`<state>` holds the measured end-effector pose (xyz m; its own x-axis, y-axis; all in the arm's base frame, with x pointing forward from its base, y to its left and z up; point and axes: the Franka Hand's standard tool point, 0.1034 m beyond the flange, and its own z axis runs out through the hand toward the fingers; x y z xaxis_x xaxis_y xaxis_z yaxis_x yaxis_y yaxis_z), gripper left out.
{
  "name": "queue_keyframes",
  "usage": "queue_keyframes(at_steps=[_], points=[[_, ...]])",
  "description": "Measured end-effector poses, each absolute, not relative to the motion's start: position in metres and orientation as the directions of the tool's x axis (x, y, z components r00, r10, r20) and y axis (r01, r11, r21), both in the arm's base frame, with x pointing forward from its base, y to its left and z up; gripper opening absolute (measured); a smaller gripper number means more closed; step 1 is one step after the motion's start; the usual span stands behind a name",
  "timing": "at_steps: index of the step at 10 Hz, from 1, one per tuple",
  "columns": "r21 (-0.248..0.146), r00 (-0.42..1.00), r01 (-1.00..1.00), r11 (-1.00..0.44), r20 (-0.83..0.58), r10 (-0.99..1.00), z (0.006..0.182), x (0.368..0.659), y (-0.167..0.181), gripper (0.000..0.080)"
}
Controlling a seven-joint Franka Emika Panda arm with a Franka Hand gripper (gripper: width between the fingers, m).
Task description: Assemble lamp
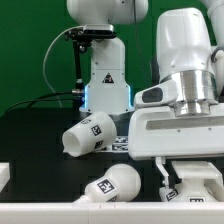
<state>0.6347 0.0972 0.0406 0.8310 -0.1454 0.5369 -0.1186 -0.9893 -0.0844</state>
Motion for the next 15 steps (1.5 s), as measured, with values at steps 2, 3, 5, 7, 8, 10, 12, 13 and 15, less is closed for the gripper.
queue_keyframes(at_steps=[2, 3, 5, 7, 8, 10, 12, 13, 15], points=[[-0.084, 0.827, -0.120, -0.989, 0.542, -0.147, 0.045, 0.637, 0.095, 0.0699], [-0.083, 0.826, -0.123, -0.989, 0.544, -0.148, 0.046, 0.638, 0.093, 0.0699], [-0.085, 0.819, -0.126, -0.988, 0.553, -0.152, 0.054, 0.641, 0.090, 0.0699], [-0.094, 0.815, -0.134, -0.987, 0.555, -0.164, 0.070, 0.644, 0.082, 0.0699], [-0.102, 0.817, -0.133, -0.986, 0.551, -0.168, 0.081, 0.645, 0.083, 0.0699], [-0.122, 0.831, -0.134, -0.984, 0.527, -0.178, 0.099, 0.648, 0.084, 0.0699], [-0.166, 0.844, -0.175, -0.970, 0.482, -0.235, 0.119, 0.649, 0.085, 0.0699], [-0.164, 0.844, -0.173, -0.971, 0.483, -0.232, 0.118, 0.649, 0.085, 0.0699], [-0.163, 0.845, -0.174, -0.971, 0.482, -0.232, 0.117, 0.649, 0.085, 0.0699]])
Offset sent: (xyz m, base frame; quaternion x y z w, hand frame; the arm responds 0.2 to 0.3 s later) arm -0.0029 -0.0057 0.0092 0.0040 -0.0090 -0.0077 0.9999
